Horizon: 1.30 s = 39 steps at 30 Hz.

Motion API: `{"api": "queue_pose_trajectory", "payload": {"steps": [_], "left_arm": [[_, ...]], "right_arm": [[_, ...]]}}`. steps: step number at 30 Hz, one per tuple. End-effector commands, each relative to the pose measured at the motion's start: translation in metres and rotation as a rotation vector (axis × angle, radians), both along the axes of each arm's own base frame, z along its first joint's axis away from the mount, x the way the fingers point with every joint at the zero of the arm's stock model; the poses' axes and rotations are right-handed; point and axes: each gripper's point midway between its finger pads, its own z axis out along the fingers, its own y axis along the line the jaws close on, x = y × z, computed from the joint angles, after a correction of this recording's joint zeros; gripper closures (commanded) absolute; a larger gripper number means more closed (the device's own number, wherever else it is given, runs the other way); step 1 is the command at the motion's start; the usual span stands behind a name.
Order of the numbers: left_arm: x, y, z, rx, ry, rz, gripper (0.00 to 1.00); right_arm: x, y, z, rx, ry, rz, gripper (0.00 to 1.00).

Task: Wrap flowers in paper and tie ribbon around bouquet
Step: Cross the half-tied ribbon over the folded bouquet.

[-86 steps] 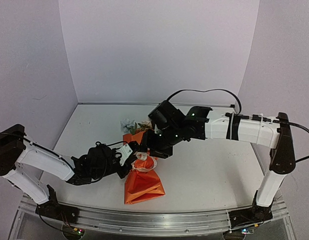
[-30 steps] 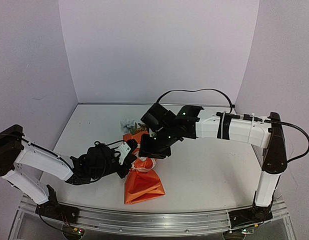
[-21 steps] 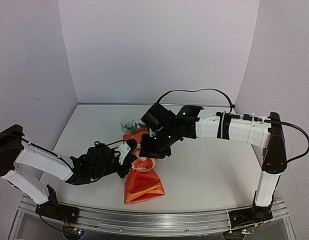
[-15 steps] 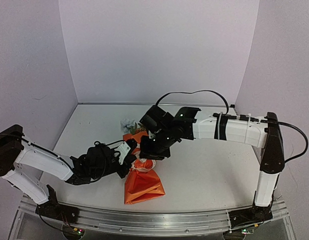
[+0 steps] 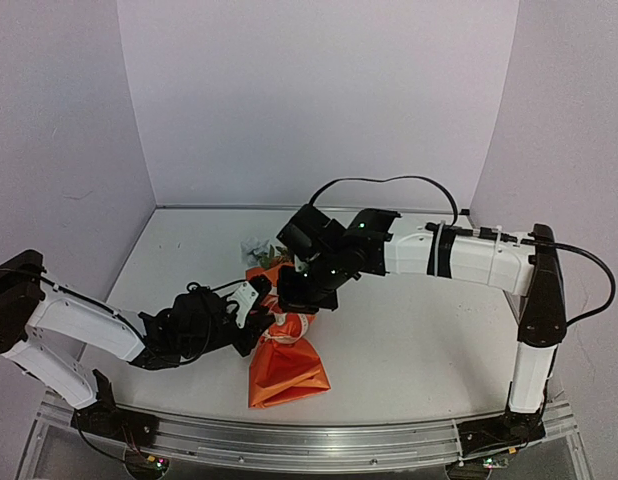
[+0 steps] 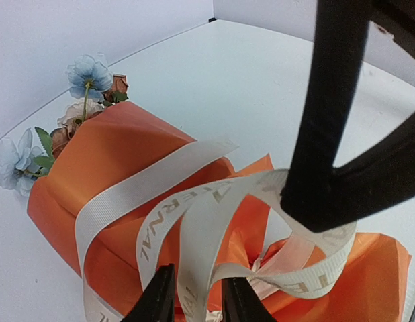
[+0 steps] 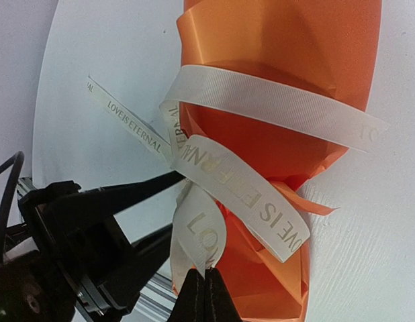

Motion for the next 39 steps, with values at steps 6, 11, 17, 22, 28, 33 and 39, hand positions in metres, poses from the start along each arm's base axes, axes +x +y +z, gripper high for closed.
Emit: {"api": "queue_pose_trajectory", "payload": {"steps": [6,11,17,22,28,33,39], "left_arm": [[0.006,0.041,0.064,-0.306,0.134,0.156,0.51],[0.036,0.073,0.056,-0.328,0.210,0.279,0.57],[0.042,0.048,0.039,-0.233,0.262,0.165,0.57],[0.054,0.037,0.030,-0.192,0.269,0.166,0.50],[0.072,0.036,0.020,-0.158,0.265,0.199,0.52],[0.072,0.029,0.014,-0.146,0.288,0.159,0.56],[0.073,0.026,0.008,-0.156,0.320,0.154,0.65]], "right_arm": [[0.009,-0.006,0.009,-0.051,-0.078,0.017,1.00],[0.010,-0.006,0.009,-0.057,-0.087,0.023,1.00],[0.012,-0.008,0.011,-0.065,-0.098,0.021,1.00],[0.016,-0.010,0.013,-0.063,-0.105,0.016,1.00],[0.016,-0.011,0.012,-0.068,-0.108,0.017,1.00],[0.018,-0.011,0.013,-0.066,-0.112,0.019,1.00],[0.020,-0.012,0.011,-0.071,-0.113,0.017,1.00]]}}
